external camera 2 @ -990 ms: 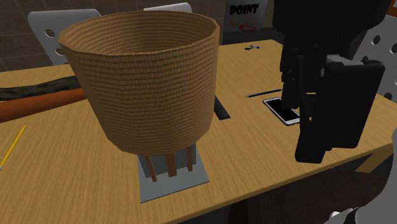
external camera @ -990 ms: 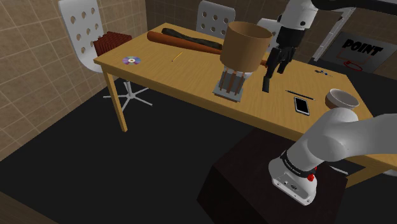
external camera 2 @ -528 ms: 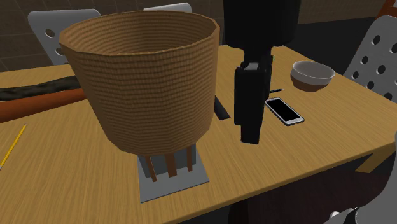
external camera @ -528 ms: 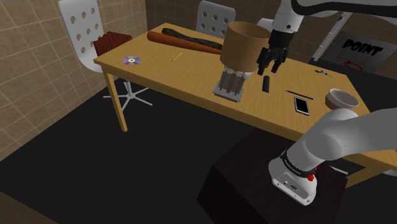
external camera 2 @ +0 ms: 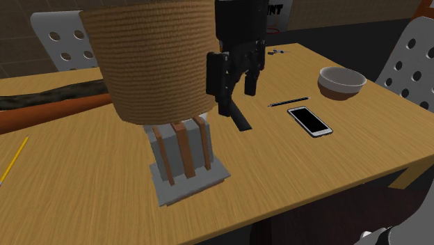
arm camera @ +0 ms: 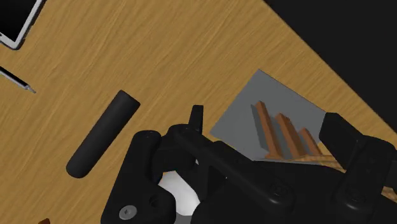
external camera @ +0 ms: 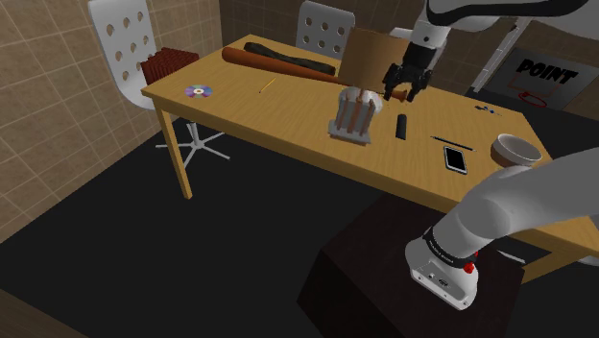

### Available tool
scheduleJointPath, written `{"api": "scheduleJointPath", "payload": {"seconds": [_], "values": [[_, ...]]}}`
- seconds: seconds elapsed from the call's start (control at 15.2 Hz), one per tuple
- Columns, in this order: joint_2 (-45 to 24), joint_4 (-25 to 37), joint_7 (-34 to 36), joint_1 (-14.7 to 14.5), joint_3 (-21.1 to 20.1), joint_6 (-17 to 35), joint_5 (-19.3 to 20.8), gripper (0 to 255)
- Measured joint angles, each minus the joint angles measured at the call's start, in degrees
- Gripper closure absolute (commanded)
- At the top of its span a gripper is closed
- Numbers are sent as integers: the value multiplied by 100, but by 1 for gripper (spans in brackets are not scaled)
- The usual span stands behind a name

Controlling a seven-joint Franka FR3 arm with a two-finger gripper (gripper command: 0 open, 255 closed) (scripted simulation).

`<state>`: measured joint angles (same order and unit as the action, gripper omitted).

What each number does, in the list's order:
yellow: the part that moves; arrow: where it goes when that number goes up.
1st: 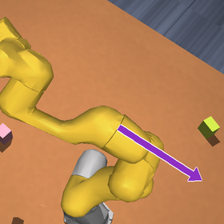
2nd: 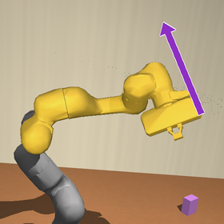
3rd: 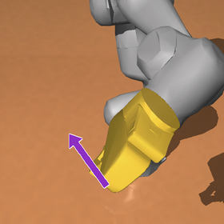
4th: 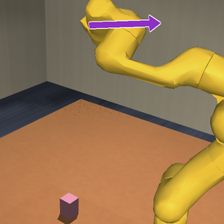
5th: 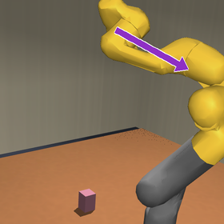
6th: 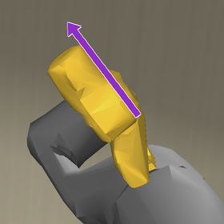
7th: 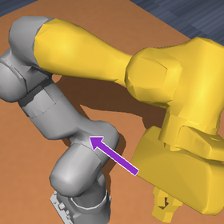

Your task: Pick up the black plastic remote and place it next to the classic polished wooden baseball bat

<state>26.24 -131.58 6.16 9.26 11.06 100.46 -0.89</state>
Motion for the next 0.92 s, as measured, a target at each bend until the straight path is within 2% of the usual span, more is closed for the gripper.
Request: {"api": "scheduleJointPath", "payload": {"seconds": [0.26,0.4,0.53,0.92], "values": [[-702,206,129,222,286,1053,-54,0],[-1181,263,154,326,452,700,-86,0],[-1472,384,237,421,571,602,-135,0],[-2511,856,334,748,973,991,-438,0]]}}
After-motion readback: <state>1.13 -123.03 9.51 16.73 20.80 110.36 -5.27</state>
